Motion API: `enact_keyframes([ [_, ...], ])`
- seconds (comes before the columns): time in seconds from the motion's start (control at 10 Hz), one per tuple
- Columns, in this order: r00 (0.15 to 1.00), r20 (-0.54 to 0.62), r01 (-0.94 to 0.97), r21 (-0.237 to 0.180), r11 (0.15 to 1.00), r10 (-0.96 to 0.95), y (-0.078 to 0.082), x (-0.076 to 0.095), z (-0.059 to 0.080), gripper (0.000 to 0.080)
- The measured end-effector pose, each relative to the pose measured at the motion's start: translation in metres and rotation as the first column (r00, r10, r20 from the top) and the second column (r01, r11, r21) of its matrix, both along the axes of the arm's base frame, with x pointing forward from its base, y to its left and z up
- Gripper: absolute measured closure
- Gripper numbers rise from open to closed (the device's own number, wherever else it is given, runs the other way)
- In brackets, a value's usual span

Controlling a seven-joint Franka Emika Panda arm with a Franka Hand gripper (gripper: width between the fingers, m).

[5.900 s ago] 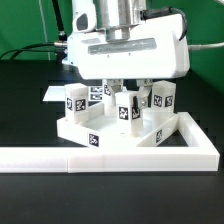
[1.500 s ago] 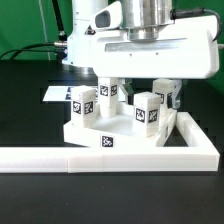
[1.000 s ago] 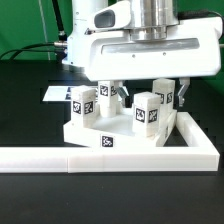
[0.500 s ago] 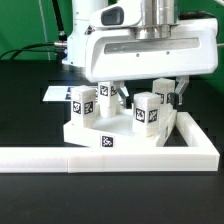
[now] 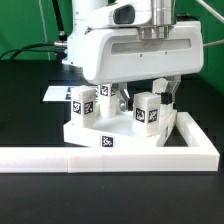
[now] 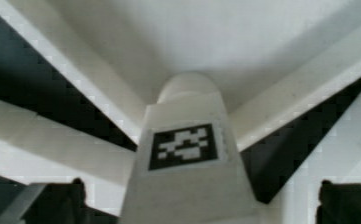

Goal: Assemble square table

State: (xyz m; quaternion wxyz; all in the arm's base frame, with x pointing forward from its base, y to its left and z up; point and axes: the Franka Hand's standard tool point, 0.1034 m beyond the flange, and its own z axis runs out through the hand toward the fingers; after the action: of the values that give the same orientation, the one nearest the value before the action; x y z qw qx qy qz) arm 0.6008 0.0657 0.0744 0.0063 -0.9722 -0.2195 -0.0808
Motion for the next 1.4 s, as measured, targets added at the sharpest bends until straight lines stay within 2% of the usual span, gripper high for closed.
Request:
enact_keyframes([
  [0.1,1.000,0.000,0.003,0.001,1.000,-0.003,0.000,0.000,0.000,0.0162],
  [0.2,1.000,0.000,0.003,0.001,1.000,-0.003,0.000,0.000,0.000,0.0349],
  [0.3,1.000,0.000,0.003,0.001,1.000,-0.003,0.000,0.000,0.000,0.0485],
  [0.6,1.000,-0.001,0.030,0.006,1.000,-0.030,0.000,0.000,0.000,0.0510],
  [0.7,0.996,-0.004,0.085,0.016,0.996,-0.085,-0.002,0.001,0.000,0.0510],
  [0.9,0.950,-0.025,0.311,0.062,0.948,-0.310,-0.002,0.001,0.000,0.0510],
  [1.2,0.797,-0.050,0.603,0.124,0.788,-0.602,0.005,-0.001,-0.001,0.0509],
  [1.4,0.655,-0.076,0.752,0.157,0.640,-0.752,0.013,-0.002,-0.002,0.0509],
])
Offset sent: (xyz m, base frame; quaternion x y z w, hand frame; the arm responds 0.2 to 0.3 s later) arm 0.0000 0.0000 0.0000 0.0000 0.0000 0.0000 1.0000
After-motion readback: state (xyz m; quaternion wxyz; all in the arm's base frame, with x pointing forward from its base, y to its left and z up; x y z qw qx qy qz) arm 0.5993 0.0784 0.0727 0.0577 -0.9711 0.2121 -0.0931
